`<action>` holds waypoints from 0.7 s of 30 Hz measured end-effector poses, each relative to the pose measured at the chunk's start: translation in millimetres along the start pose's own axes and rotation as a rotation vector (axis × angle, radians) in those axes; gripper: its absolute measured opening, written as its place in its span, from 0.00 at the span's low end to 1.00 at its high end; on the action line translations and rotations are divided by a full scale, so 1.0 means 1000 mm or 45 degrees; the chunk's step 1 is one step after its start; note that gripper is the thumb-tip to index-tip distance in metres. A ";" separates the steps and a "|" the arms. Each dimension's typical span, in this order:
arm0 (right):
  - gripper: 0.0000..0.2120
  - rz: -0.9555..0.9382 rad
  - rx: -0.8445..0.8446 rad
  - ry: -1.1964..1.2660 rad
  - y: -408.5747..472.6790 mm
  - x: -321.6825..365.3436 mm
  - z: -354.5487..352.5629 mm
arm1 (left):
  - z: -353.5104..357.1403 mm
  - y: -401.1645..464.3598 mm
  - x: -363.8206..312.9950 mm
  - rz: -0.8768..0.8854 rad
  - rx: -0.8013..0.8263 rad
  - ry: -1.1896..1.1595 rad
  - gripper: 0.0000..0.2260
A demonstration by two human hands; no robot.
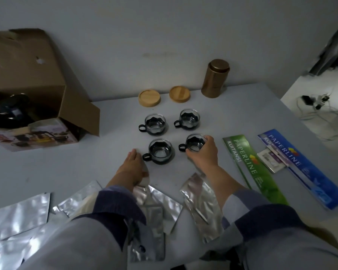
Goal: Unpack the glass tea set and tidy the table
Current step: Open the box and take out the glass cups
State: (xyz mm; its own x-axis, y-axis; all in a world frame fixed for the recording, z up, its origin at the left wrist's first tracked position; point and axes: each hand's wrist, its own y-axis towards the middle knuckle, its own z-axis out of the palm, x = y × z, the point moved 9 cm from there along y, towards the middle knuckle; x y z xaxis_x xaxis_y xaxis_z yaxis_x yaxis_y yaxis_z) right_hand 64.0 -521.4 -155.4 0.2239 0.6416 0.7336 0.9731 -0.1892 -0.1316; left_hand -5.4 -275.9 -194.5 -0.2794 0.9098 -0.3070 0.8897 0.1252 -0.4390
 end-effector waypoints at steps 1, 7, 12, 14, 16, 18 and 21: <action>0.41 -0.008 -0.003 -0.001 -0.001 -0.001 0.000 | 0.000 0.000 0.000 -0.003 -0.003 0.004 0.41; 0.40 -0.011 0.037 -0.027 0.000 -0.002 0.001 | 0.001 0.001 0.002 -0.005 0.000 0.057 0.42; 0.53 0.078 0.213 -0.135 0.001 -0.004 0.002 | -0.003 0.002 0.000 0.000 0.007 0.072 0.41; 0.57 0.116 0.294 -0.225 -0.001 0.001 0.000 | -0.006 -0.002 0.000 -0.002 0.010 0.094 0.39; 0.55 0.104 0.324 -0.337 -0.002 0.014 -0.005 | -0.015 -0.007 0.003 -0.024 -0.027 0.129 0.35; 0.48 0.056 0.299 -0.451 -0.003 0.033 -0.012 | -0.031 -0.012 0.011 -0.053 -0.101 0.153 0.31; 0.36 -0.029 0.289 -0.543 -0.009 0.070 -0.006 | -0.070 -0.023 0.030 -0.094 -0.244 0.155 0.28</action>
State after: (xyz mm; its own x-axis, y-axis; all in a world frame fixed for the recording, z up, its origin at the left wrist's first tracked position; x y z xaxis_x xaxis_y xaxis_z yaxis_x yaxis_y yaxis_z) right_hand 70.6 -479.1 -99.0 0.1584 0.9004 0.4051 0.9546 -0.0348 -0.2958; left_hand -9.0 -223.6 -134.2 -0.3112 0.9350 -0.1704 0.9240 0.2557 -0.2843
